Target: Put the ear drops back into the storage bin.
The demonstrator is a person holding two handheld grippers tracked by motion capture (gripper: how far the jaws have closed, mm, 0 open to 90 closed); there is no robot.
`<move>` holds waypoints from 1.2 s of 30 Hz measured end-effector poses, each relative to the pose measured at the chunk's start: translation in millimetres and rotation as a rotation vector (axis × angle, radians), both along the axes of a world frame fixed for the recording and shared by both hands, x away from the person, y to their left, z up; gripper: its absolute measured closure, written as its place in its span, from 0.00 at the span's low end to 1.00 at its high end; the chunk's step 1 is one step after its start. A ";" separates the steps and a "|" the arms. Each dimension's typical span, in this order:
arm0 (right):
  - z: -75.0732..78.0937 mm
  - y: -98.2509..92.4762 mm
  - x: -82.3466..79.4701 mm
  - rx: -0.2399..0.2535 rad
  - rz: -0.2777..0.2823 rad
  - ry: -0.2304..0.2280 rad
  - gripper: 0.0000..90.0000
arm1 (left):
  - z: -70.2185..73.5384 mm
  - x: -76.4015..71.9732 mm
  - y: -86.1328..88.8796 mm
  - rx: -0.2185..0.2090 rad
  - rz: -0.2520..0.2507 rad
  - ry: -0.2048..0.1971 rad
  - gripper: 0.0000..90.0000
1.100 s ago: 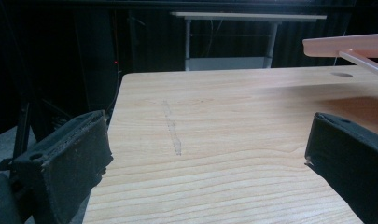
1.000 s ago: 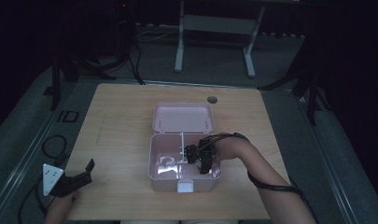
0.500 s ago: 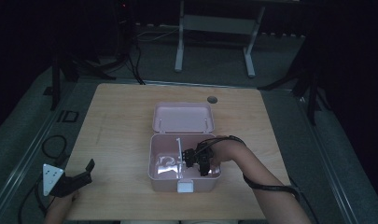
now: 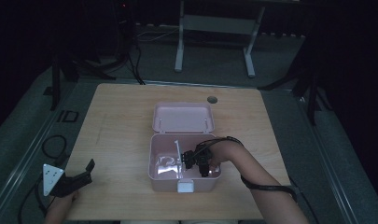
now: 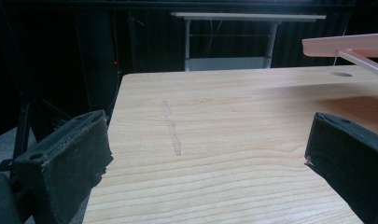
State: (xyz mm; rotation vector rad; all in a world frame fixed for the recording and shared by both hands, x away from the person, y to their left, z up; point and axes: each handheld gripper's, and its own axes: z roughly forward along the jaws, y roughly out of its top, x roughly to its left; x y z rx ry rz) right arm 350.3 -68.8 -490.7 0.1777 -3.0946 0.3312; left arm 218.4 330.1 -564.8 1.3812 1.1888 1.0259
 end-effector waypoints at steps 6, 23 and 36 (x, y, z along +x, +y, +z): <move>1.1 -0.2 0.2 0.004 -0.010 0.009 0.62 | 0.0 0.1 0.0 -0.002 0.000 0.000 0.00; 52.4 -12.2 -0.2 0.143 -0.049 -0.030 0.54 | 0.1 0.1 0.1 -0.003 0.000 0.002 0.00; 98.8 -34.8 -3.0 0.252 -0.097 -0.048 0.50 | 0.1 0.2 0.0 -0.002 0.003 0.001 0.00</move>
